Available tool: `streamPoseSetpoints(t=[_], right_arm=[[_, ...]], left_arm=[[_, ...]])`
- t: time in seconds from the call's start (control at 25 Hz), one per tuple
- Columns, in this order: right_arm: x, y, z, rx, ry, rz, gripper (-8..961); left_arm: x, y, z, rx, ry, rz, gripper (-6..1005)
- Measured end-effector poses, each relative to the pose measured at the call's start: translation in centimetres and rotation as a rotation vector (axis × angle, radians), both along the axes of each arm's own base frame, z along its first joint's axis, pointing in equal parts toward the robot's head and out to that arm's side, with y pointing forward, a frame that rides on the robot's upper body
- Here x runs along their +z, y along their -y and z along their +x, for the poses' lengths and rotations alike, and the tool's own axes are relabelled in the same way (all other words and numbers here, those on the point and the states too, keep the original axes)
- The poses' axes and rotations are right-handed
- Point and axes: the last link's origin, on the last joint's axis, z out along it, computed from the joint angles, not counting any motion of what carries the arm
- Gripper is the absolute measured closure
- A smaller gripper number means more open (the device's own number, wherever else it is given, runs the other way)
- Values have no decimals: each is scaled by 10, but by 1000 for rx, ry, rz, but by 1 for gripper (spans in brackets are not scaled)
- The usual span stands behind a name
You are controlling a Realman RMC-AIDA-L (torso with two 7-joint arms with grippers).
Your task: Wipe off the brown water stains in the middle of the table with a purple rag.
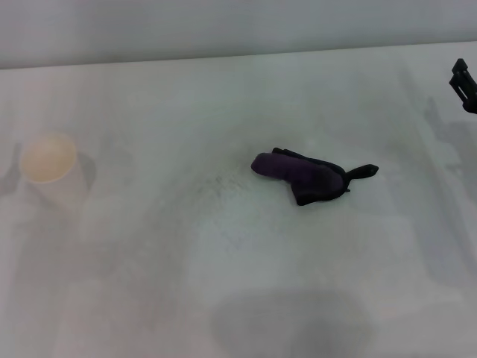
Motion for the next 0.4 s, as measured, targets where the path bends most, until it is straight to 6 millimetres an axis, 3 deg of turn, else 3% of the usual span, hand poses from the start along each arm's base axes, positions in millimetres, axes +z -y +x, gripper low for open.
streamPoseSetpoints(t=[0.4], right_arm=[[-1, -3, -2, 0, -12, -6, 129]], left_arm=[[0, -4, 3, -12, 3, -2, 111]])
